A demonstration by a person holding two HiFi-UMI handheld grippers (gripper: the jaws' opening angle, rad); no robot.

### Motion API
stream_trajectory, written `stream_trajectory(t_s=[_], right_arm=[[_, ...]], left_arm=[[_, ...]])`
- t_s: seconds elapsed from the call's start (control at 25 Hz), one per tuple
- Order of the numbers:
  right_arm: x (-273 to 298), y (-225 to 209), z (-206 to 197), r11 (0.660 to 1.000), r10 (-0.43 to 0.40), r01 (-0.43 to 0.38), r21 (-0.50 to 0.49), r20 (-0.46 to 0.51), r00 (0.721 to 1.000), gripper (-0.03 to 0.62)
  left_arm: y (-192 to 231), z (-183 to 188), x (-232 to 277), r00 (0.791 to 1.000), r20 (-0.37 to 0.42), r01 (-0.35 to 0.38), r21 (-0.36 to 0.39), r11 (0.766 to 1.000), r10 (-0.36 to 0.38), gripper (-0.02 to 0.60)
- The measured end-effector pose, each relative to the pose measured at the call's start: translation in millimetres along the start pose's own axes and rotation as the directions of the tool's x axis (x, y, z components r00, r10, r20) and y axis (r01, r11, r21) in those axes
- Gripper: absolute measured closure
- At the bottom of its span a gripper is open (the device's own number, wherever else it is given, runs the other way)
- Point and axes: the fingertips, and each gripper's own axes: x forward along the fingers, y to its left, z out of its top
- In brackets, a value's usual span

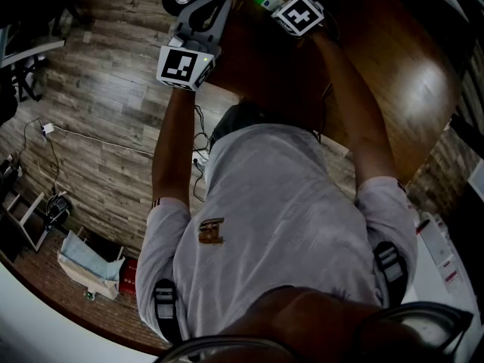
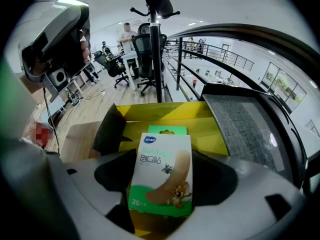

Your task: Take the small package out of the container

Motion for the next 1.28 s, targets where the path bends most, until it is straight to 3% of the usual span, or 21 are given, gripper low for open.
stream_trajectory(t_s=[0.8, 1.0, 1.28], right_arm=[[-61, 10, 17, 0.999, -0.039, 0.042, -0.015, 0.166, 0.985, 0.275], [-92, 19, 34, 0.999, -0.041, 0.045, -0.008, 0.273, 0.961, 0.275], [-132, 30, 54, 0.999, -0.032, 0.017, 0.038, 0.435, 0.900, 0.275]], left_arm=[[-27, 13, -7, 1.000, 0.016, 0.007, 0.016, 1.000, -0.007, 0.563], [-35, 19, -10, 1.000, 0.027, 0.007, 0.019, 1.000, -0.007, 0.563], [-45, 28, -13, 0.999, 0.046, 0.003, 0.018, 1.000, -0.003, 0.563]])
